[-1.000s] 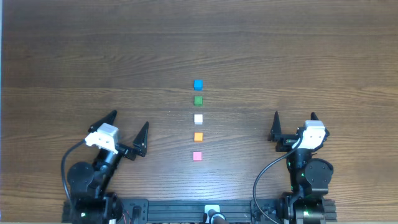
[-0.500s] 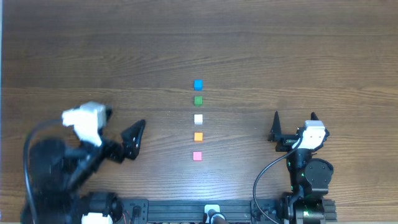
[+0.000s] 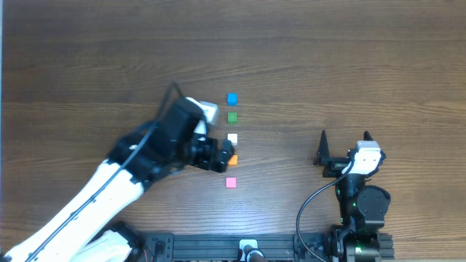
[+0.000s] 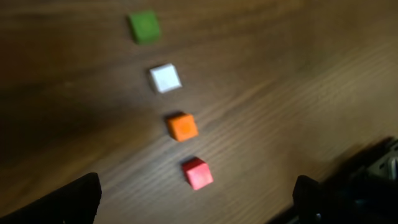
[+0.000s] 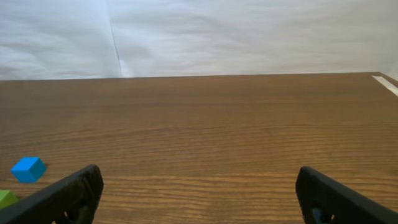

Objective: Stack Cubes

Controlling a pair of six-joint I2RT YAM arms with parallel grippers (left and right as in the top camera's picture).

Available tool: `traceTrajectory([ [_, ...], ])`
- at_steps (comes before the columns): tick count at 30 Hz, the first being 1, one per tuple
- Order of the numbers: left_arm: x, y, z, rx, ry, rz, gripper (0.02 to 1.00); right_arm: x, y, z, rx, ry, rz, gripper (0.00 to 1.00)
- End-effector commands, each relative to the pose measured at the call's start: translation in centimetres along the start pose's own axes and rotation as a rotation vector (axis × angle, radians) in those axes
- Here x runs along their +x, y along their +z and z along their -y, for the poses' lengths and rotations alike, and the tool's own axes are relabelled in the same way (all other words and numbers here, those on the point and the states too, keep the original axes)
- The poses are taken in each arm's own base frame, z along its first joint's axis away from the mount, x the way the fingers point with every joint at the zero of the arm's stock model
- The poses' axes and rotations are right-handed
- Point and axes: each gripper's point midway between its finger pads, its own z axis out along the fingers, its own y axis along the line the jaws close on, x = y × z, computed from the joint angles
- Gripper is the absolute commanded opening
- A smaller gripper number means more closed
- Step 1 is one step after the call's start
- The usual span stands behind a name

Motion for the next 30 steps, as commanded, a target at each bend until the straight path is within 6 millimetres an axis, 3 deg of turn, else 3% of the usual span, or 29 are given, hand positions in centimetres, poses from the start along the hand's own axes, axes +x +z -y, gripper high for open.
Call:
traceTrajectory([
  [1,1.1,2.0,2.3,0.009,0.000,-0.072,1.000,0.1,0.0,-0.3,-0.014,-0.002,0.002,0.993],
  [4,3.1,3.6,4.3,0.067,0.033,-0.171,1.000,0.1,0.0,-0.3,-0.015,-0.002,0.002,0.991],
  [7,4.8,5.0,4.7,0.060,0.048,-0.253,1.000,0.1,0.0,-0.3,-0.015,-0.002,0.002,0.993],
  [9,5.2,5.9,4.7,0.051,0.051,-0.275,0.998,0.1,0.0,-0.3,-0.014,-0.002,0.002,0.991],
  [16,7.0,9.0,2.6,-0.099,-0.214,-0.367,0.996,0.1,0.0,-0.3,-0.015,-0.002,0.002,0.993],
  [24,8.3,9.1,0.5,-0.277,-0.379,-0.361,0.998,0.1,0.0,-0.3,-0.015,-0.002,0.002,0.993],
  [30,9.1,10.1,0.5,-0.315,-0.349,-0.364,0.998,0.1,0.0,-0.3,-0.015,-0.002,0.002,0.993],
])
